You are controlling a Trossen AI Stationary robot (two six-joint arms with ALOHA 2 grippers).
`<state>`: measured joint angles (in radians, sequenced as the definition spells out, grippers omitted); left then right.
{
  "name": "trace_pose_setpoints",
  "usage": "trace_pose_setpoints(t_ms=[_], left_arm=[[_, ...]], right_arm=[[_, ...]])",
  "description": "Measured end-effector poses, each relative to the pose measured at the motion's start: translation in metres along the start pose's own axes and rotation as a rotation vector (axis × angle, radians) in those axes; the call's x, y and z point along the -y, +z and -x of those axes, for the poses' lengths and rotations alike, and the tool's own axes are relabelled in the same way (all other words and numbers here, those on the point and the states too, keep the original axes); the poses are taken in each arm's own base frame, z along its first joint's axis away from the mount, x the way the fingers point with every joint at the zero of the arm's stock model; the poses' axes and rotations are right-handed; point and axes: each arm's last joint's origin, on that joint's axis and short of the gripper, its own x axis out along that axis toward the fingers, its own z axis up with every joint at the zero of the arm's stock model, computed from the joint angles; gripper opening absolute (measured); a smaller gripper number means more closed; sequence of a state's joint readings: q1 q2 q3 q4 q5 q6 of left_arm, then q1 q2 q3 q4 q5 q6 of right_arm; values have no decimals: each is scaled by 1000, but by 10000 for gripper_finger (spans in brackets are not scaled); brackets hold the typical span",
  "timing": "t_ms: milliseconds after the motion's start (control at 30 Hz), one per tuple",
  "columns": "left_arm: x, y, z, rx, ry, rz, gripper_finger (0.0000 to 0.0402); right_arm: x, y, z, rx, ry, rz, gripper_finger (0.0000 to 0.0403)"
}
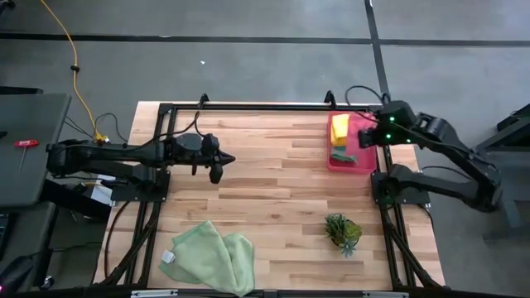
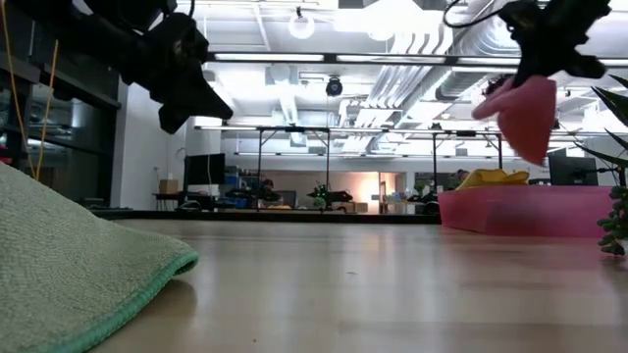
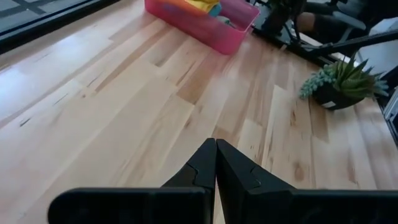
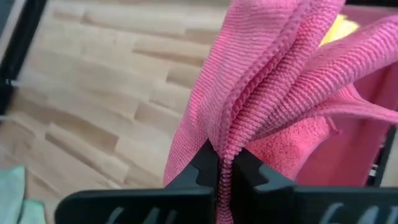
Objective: Fold microfiber towels
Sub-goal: Put the folded pink microfiber cloth into the red bin
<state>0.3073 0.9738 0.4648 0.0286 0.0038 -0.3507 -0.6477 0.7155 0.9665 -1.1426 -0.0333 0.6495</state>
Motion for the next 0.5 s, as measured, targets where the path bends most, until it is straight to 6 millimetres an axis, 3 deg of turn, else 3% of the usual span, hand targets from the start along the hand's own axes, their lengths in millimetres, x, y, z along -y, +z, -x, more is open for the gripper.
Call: trace_pose_setpoints(t_ms=[300, 500], left_arm=[[1, 0, -3, 4, -17, 17, 0], [1, 1, -3, 4, -22, 40, 0]], right_arm=[[9, 8, 3, 40, 18, -136, 0], [15, 13, 0, 87, -82, -248, 0]])
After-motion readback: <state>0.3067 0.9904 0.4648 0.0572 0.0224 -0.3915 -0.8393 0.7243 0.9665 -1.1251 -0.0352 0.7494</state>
